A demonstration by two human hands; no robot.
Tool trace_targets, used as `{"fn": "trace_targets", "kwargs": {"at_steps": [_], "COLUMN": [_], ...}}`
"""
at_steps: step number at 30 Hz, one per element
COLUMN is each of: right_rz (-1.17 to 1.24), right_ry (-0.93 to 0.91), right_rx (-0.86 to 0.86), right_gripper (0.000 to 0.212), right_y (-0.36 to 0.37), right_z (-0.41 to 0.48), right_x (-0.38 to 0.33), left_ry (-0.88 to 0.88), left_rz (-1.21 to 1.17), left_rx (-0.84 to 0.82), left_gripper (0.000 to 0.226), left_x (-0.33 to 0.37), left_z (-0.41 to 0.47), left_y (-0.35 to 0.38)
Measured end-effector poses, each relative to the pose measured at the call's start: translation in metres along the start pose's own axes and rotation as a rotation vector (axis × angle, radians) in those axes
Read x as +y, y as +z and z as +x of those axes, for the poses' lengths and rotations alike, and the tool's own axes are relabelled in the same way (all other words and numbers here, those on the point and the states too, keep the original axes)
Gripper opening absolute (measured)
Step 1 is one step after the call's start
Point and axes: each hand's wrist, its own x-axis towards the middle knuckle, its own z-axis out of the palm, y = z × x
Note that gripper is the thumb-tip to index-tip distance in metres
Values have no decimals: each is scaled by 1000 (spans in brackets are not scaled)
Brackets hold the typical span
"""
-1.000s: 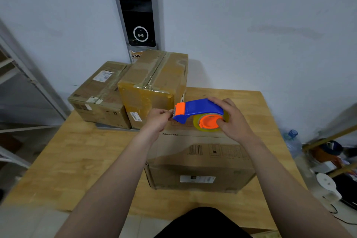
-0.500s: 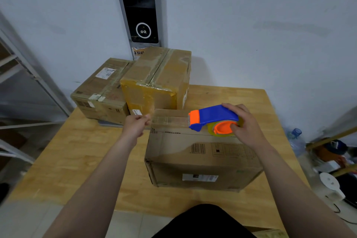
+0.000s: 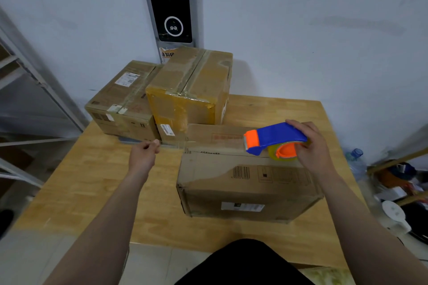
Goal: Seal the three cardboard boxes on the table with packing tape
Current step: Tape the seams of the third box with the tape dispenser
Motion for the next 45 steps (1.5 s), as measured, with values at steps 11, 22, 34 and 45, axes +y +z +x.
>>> {"fn": "trace_targets", "kwargs": {"at_steps": [11, 22, 34, 45], "right_rz": [-12, -47, -58, -56], "right_ry": [29, 23, 78, 55], "right_rx": [45, 27, 44, 46], "right_gripper": [85, 80, 80, 87], "right_y": [17, 19, 23, 25], "right_z": [-21, -23, -29, -31], "right_x": [2, 1, 1, 6], "left_ry": [-16, -176, -78, -14], "left_rz": [-73, -58, 241, 268], "left_rx": [-6, -104, -228, -119], "left_gripper": [23, 25, 34, 35], "left_x": [-23, -51, -53, -10], "left_z": [5, 3, 5, 7], "left_y": [16, 48, 62, 53]}}
